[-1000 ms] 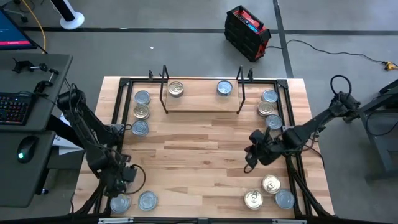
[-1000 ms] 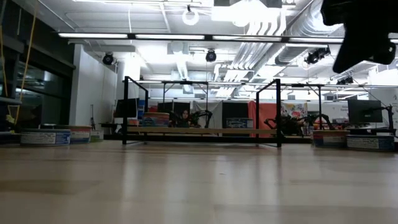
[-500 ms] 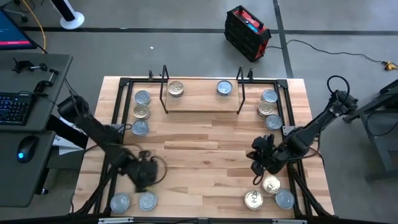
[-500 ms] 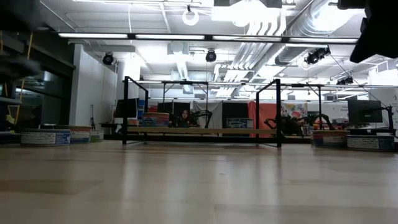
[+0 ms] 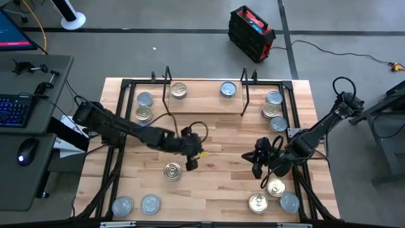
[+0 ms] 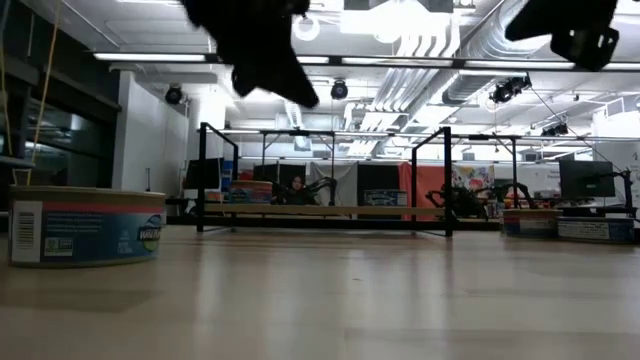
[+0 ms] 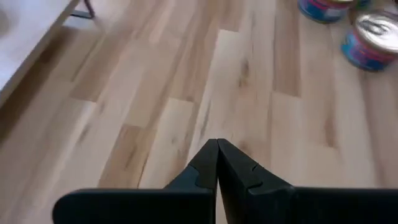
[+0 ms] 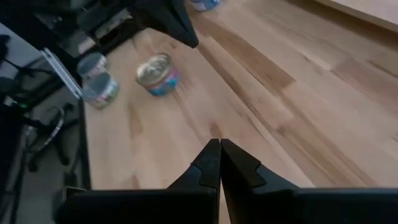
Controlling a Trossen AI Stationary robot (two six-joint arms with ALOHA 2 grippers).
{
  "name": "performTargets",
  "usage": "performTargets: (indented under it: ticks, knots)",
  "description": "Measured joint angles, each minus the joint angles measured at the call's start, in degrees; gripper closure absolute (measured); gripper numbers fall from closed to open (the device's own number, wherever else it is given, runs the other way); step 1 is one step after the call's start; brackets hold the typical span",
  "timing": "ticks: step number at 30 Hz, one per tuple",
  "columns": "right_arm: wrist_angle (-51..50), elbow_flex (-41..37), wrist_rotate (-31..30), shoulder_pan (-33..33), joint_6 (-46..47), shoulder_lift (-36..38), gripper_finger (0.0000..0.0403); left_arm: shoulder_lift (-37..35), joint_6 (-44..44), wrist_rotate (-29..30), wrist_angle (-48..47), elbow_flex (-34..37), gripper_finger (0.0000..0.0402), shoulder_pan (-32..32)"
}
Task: Stack canned seafood by type on shelf
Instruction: Put the blue pink tuna can on the shelf
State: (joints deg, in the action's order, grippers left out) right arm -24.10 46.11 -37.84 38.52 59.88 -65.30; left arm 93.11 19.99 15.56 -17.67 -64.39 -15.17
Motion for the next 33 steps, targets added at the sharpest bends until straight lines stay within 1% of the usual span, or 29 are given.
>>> performTargets:
  ticks: [2,3,5,7,10,14,18,22,25,28,33]
  knots:
    - [3.33,0.00,0.39,-1.02,-1.77,-0.48,0.0402,-1.25,-2.51,-4.61,-8.56,-3.60,0.0401,0.08]
    - [4.98,0.00,0.92,-1.56,-3.55,-0.83,0.0402,-2.12,-3.37,-6.43,-10.80,-4.66,0.0401,-0.28]
    - [8.84,0.00,3.87,-2.96,-9.30,-2.19,0.0402,-4.24,-3.57,-8.03,-14.91,-5.08,0.0401,-1.64]
    - [13.63,0.00,8.53,-4.80,-15.73,-4.24,0.0402,-5.95,-2.46,-8.03,-21.01,-4.86,0.0401,-3.73]
    - [20.98,0.04,15.29,-7.81,-21.10,-8.60,0.0402,-8.09,1.77,-8.03,-27.68,-2.71,0.0401,-8.01]
    - [27.80,0.04,21.99,-11.64,-20.17,-16.16,0.0402,-9.13,8.50,-8.15,-31.60,3.01,0.0401,-15.88]
    - [32.76,0.04,26.02,-14.08,-19.67,-23.34,0.0402,-9.17,12.89,-7.78,-29.92,8.00,0.0401,-22.03]
    - [35.06,1.11,27.84,-15.68,-19.39,-28.67,0.0402,-9.20,17.82,-7.10,-26.59,12.13,0.0401,-23.95]
    - [35.07,3.23,29.97,-16.87,-20.35,-31.78,0.0402,-9.06,19.70,-6.50,-24.96,15.46,0.0401,-23.93]
    - [34.37,5.74,32.21,-17.62,-22.80,-34.07,0.0402,-9.08,19.65,-6.26,-20.54,17.98,0.0401,-22.78]
    - [28.82,9.52,32.41,-18.07,-25.44,-34.84,0.0403,-9.08,16.58,-6.54,-12.04,20.08,0.0401,-20.53]
